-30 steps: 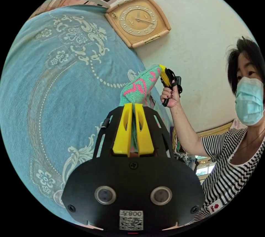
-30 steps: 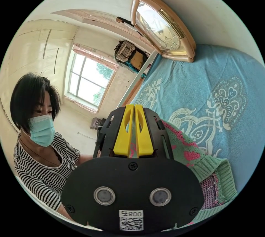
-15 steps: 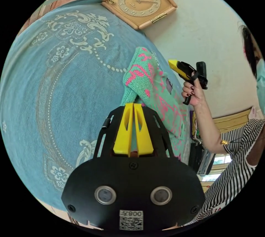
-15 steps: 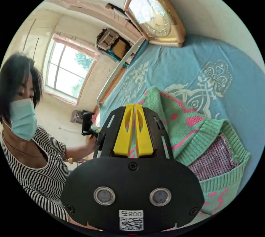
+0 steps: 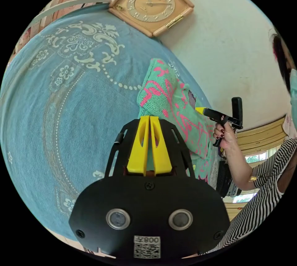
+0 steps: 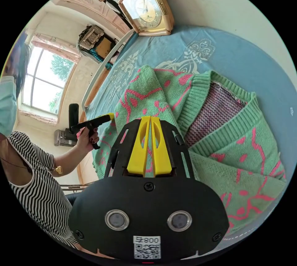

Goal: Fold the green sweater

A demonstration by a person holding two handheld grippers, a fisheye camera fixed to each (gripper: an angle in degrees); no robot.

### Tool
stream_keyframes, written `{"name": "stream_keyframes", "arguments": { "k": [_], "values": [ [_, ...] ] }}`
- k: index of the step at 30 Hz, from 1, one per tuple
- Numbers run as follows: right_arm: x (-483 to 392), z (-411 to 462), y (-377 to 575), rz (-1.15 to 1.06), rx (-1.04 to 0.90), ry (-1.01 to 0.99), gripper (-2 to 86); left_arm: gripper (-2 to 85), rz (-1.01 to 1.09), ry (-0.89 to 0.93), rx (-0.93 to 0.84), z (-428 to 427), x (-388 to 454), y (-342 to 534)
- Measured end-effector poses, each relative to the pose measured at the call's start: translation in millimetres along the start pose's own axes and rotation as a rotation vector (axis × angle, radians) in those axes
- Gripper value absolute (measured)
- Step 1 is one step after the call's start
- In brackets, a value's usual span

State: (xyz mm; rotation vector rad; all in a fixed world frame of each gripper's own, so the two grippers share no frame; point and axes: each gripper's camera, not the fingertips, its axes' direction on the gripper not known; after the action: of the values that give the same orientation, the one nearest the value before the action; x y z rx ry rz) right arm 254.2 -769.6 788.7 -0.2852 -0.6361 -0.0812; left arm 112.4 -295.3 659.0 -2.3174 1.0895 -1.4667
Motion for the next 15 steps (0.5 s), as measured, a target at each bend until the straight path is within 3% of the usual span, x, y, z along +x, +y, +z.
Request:
{"name": "stream_keyframes", "arguments": {
  "k": [6, 12, 15],
  "values": [
    [24.3, -50.4, 99.1, 0.249, 0.079, 0.058, 4.8, 2.8, 0.096, 0.026, 0.076, -13.4, 32.1, 17.2],
    [37.0, -94.3, 201.2, 0.516, 0.146, 0.245, 7.6, 8.4, 0.403, 0.259, -0.191, 46.2, 115.5, 24.2],
    [40.0, -93.6, 212.5, 0.5, 0.184, 0.262, 7.7, 8.8, 0.604, 0.333, -0.32, 85.5, 172.2, 40.8]
  ]
}}
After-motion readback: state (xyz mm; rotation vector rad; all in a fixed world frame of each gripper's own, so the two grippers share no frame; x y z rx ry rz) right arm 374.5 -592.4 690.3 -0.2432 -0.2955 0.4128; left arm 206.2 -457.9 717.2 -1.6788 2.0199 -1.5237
